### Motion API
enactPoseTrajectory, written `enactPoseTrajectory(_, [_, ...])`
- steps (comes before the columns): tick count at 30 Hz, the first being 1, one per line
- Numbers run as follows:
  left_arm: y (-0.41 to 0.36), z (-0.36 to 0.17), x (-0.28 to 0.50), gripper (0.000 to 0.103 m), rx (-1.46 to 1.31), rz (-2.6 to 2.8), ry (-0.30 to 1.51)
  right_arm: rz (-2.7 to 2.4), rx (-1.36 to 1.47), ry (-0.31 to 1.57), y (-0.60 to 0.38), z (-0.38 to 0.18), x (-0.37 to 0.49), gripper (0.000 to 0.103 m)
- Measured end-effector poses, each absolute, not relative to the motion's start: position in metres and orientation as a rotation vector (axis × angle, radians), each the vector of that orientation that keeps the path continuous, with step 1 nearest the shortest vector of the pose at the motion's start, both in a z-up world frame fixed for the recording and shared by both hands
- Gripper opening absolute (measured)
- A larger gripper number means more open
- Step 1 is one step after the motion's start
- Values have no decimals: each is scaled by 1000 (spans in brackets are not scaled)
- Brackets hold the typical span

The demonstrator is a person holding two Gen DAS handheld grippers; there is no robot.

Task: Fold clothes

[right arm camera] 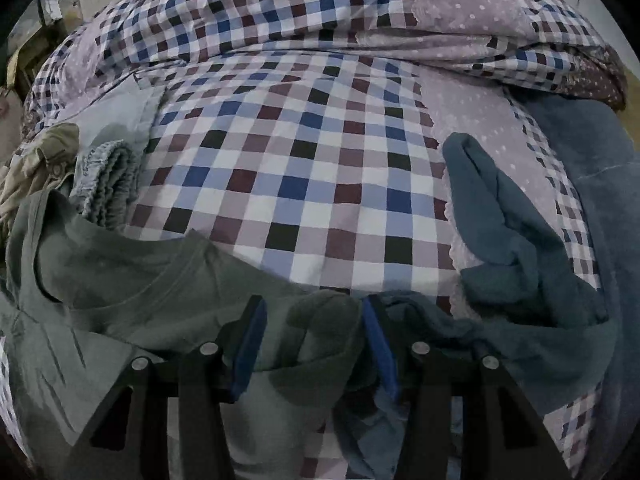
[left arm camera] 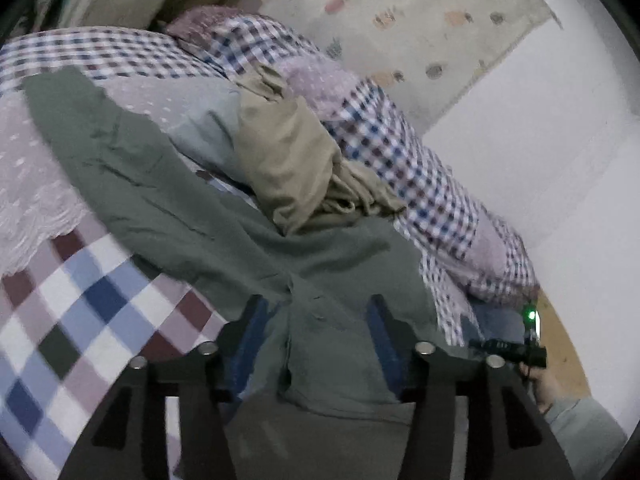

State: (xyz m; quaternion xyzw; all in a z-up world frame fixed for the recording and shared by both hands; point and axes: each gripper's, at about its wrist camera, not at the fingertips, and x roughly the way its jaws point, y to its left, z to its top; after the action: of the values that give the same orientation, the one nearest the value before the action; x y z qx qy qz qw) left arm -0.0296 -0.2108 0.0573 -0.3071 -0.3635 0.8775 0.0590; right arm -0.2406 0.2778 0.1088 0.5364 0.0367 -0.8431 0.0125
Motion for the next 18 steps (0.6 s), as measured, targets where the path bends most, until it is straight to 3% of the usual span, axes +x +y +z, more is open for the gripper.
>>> enactPoseTrajectory(3, [-213,52,-59,58,-1014,2576,-1029,-2637,1665,106,278,109,-242,53])
enactPoseTrajectory(7, [-195,37,-99,58,-1156,2604,-742,-2636,1661,97,280,110,-245,53])
enactPoseTrajectory(9, [-186,23,-105,55,-1228,2580,-693,-2633,1661,92,280,111,-247,53])
enactPoseTrajectory(12, [-176,23,-107,41,-1230,2584,-634,-2630,1659,81,282,112,-249,53])
enactPoseTrajectory(15, [-170,29,-107,21,-1180,2604,-604,-2617,1677,20,290,110,-256,55])
enactPoseTrajectory(16, [-168,31,-107,9,-1170,2615,-580,-2598,1694,-4,294,107,-258,55])
enactPoseTrajectory(18, [-166,31,-107,5,-1155,2632,-562,-2556,1730,-45,299,102,-263,55])
